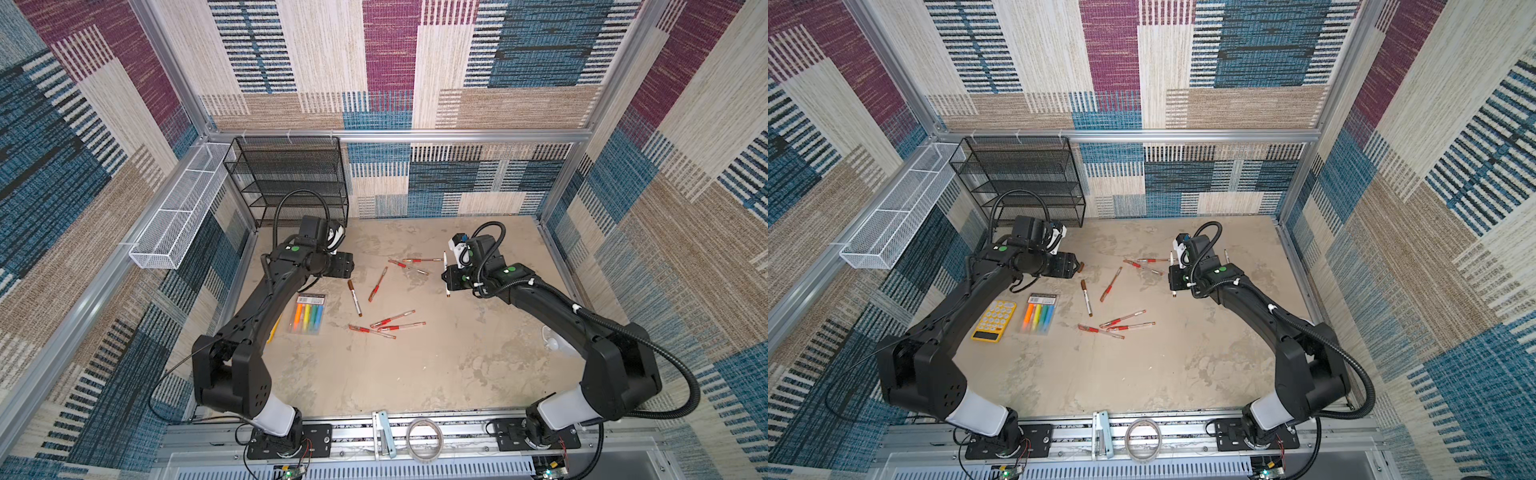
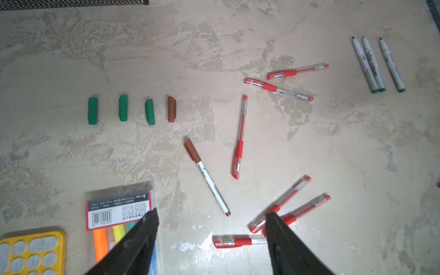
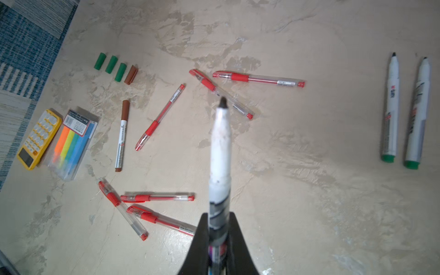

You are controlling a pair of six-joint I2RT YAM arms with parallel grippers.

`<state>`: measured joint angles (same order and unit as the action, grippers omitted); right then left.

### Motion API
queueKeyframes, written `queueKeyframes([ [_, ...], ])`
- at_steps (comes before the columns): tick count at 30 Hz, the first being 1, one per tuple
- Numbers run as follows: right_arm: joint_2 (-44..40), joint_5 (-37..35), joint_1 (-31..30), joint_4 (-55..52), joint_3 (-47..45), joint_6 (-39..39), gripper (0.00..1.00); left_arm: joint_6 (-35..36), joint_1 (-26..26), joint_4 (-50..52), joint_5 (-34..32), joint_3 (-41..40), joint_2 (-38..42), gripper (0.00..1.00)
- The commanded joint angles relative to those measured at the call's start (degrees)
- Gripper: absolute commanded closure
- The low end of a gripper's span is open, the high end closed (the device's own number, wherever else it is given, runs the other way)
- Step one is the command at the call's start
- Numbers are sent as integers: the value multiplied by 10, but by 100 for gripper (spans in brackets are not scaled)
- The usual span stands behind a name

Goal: Remove pen caps from pens
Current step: Place the pen at the top-right of the table.

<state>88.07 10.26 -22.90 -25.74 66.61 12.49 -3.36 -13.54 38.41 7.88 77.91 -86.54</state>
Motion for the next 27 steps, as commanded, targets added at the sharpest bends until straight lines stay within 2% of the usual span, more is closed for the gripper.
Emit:
queueKeyframes([
  [1, 47, -14, 18, -24, 42, -37, 95, 43, 0, -64, 26, -62, 67, 20],
  [4, 93, -15, 37, -33, 77, -55, 95, 63, 1, -90, 31, -116, 129, 17],
  [10, 191, -22, 78, -66, 159, -89, 94, 77, 33, -89, 50, -155, 177, 12],
  [17, 297, -43, 113, -113, 269, -120, 93, 28, 111, -124, 95, -175, 188, 9],
  [27, 415, -50, 134, -164, 399, -120, 92, 28, 127, -137, 104, -195, 198, 8],
])
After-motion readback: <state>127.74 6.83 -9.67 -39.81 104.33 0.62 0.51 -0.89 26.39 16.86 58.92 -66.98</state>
